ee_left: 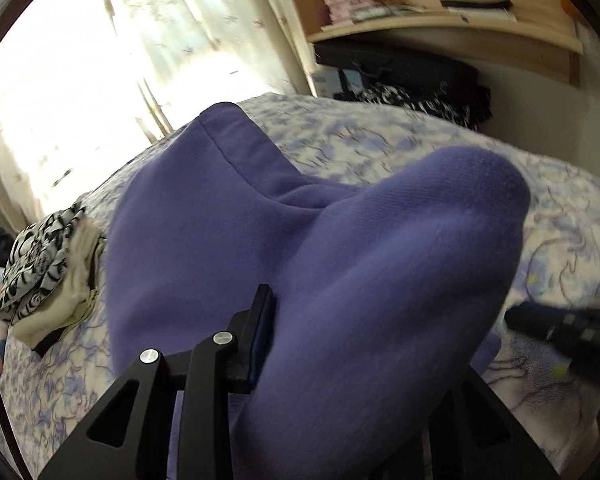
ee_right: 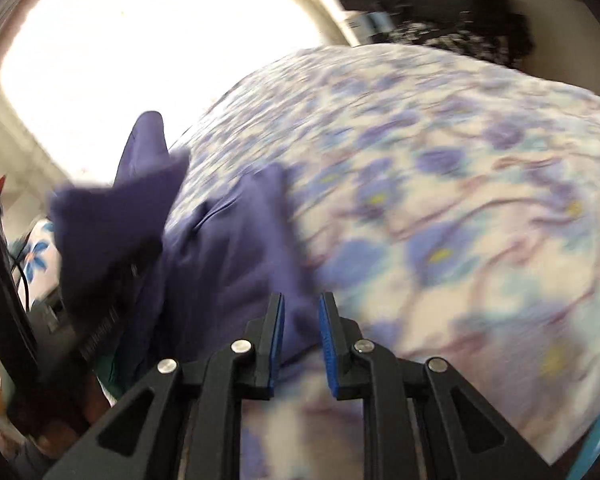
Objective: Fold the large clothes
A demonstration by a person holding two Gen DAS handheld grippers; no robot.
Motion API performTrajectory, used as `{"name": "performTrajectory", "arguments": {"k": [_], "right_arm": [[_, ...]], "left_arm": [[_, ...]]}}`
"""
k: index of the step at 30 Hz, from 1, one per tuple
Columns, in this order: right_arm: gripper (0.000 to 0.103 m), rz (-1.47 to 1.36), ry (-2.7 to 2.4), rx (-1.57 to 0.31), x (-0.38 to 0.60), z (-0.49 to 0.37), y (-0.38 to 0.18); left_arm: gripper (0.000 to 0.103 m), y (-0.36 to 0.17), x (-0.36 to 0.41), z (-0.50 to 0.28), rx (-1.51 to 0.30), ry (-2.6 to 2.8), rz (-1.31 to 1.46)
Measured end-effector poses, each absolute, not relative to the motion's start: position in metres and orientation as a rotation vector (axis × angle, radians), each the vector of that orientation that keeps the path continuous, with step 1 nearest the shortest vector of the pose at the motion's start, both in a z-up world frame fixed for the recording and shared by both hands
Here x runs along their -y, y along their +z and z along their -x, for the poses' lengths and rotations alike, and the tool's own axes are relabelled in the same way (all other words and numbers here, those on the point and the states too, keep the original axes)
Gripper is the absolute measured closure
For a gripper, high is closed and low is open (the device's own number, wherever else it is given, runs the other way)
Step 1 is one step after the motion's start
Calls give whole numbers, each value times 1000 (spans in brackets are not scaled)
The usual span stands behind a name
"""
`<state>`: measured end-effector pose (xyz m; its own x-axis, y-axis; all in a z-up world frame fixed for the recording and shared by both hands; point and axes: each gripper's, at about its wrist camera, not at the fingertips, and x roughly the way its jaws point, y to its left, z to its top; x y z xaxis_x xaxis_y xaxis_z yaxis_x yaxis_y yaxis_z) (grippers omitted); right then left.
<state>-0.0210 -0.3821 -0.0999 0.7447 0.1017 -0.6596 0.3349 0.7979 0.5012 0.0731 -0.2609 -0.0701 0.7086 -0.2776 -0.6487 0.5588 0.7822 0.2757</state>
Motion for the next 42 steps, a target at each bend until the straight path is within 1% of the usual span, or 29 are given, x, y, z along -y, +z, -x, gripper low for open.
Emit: {"name": "performTrajectory", "arguments": {"k": [5,8,10,11,13,18,24,26,28,33,35,38,40,42], "right_arm": [[85,-675,-192,-757,400,19,-113],[86,-673,-186,-763,401,21,-116],[86,-661,-178,-764,402,17,-116],[86,-660,-173,-764,404,21,-118],[85,-661,-165,-767,404,21,-118],[86,-656,-160,-749,411,20,-107],[85,-621,-140,-723,414,14,-83],[81,-612,-120,-723,413,10,-75],[73,-611,-85,-716,412,5,-63],[72,-606,17,-716,406,-14,-38],[72,-588,57,-729,402,-25,-29],[68,-564,131,-768,391,-43,-21],[64,-562,193,-823,383,-61,-23],[63,-561,221,-881,375,-77,-29]], "left_arm": [[72,-110,300,-56,-622,-500,-684],[60,-117,310,-42,-589,-514,-759],[50,-115,308,-44,-603,-534,-760],[47,-113,308,-45,-617,-546,-755],[36,-109,306,-46,-636,-568,-738],[23,-94,299,-48,-670,-652,-675],[22,-75,285,-50,-753,-760,-560],[22,-64,279,-51,-796,-814,-492],[22,-54,273,-52,-824,-844,-443],[22,-16,244,-62,-841,-855,-322],[22,1,225,-75,-838,-817,-267],[22,16,198,-102,-836,-740,-190],[22,16,177,-128,-855,-646,-146],[22,8,160,-156,-897,-584,-102]]}}
